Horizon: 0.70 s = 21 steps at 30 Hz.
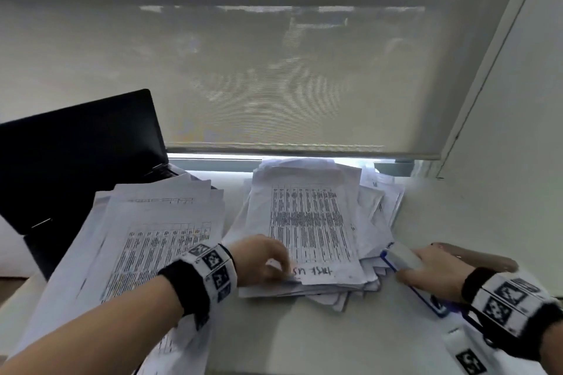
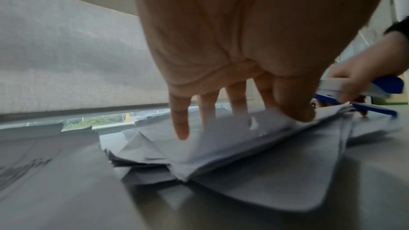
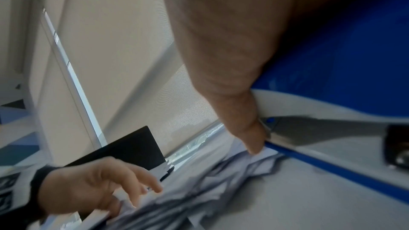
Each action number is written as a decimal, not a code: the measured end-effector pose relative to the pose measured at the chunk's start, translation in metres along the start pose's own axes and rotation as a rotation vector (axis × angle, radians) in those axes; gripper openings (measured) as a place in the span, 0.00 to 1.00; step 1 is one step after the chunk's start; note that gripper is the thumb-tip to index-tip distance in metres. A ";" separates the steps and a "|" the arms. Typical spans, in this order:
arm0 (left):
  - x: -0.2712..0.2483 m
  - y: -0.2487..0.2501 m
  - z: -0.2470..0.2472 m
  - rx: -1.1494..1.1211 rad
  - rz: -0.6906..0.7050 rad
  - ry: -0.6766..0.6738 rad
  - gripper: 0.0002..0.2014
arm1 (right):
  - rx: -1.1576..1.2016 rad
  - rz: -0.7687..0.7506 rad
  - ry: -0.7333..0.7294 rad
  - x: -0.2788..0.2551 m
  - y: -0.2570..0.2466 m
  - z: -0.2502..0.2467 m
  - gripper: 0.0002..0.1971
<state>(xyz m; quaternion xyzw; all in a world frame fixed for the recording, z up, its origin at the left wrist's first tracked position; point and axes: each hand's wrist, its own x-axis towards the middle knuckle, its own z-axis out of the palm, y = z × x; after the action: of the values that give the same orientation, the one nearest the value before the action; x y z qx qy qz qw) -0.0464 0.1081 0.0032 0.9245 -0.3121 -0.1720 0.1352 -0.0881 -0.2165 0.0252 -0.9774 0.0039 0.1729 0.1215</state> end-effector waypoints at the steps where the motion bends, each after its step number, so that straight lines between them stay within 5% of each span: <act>1: -0.001 -0.001 -0.002 -0.038 -0.037 0.018 0.09 | 0.001 0.012 -0.005 -0.005 0.008 0.002 0.08; 4: -0.006 0.010 -0.008 -0.119 -0.090 0.057 0.07 | -0.006 0.045 -0.024 -0.016 0.029 0.007 0.08; 10: -0.024 0.047 -0.007 -0.318 -0.066 -0.167 0.13 | 0.005 0.084 -0.013 -0.024 0.037 0.009 0.11; 16: -0.007 0.062 0.013 0.185 -0.228 -0.098 0.35 | -0.082 0.152 0.064 -0.032 0.040 0.018 0.18; 21: -0.004 0.069 0.029 0.254 -0.136 -0.177 0.39 | -0.174 0.206 0.189 -0.032 0.026 0.010 0.21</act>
<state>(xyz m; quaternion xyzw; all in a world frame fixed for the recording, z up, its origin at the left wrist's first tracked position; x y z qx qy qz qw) -0.0975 0.0536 0.0020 0.9345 -0.2785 -0.2206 -0.0227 -0.1223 -0.2401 0.0211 -0.9906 0.1007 0.0915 0.0170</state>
